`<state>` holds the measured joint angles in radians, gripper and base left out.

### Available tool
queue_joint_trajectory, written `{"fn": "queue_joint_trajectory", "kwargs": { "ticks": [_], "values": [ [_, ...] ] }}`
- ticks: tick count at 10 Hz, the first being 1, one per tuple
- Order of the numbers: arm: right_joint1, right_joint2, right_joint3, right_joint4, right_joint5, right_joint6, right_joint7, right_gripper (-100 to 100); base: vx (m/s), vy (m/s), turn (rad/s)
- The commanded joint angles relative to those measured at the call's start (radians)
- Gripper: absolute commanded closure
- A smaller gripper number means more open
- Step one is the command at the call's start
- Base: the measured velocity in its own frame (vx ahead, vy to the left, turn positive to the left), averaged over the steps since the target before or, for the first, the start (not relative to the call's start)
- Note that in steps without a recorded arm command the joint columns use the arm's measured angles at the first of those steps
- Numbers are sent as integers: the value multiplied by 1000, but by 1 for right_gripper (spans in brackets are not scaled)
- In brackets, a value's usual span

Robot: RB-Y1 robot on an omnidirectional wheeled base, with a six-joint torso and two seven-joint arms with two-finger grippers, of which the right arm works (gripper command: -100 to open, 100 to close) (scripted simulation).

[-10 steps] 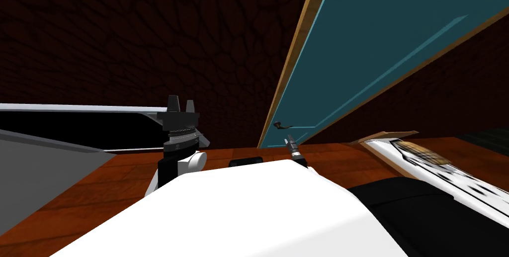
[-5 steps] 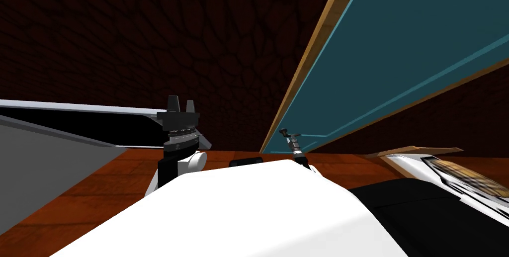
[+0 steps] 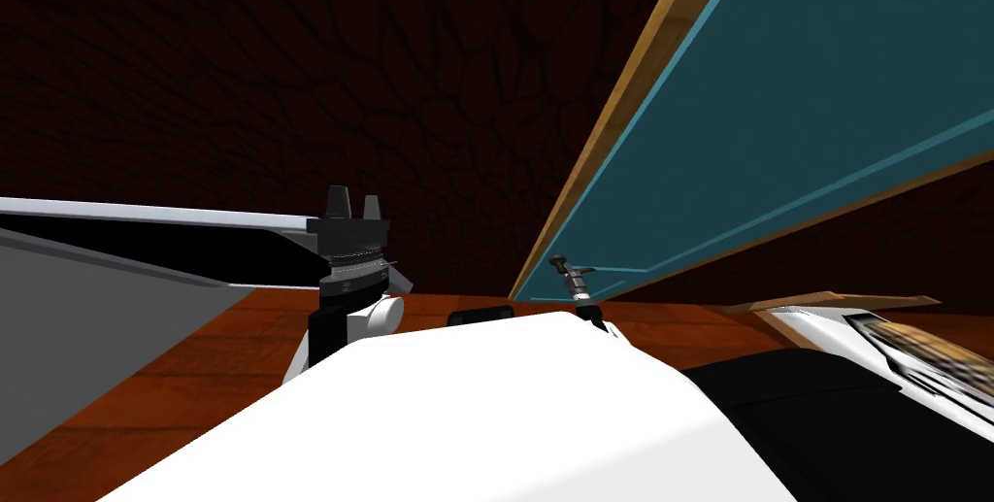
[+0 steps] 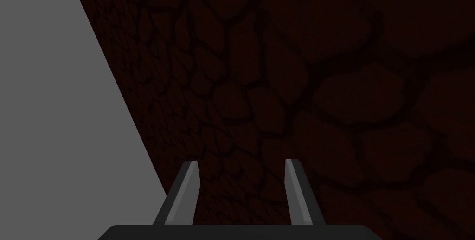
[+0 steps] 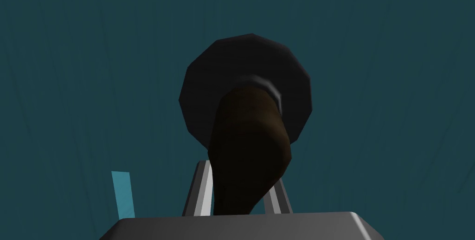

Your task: Pull the door open

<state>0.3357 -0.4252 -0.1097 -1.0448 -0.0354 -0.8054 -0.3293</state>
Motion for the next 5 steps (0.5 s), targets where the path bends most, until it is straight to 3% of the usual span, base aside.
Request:
{"fn": "queue_joint_trajectory", "kwargs": {
  "ticks": [1, 3, 4, 5],
  "values": [
    [0, -1, -1, -2, 0, -3, 1, 100, -13, -1, 4],
    [0, -1, -1, -2, 0, -3, 1, 100, -4, 0, -2],
    [12, -11, 7, 14, 2, -28, -10, 100, -135, -43, 171],
    [15, -14, 8, 18, 3, -36, -14, 100, -197, -53, 165]
  ]
}}
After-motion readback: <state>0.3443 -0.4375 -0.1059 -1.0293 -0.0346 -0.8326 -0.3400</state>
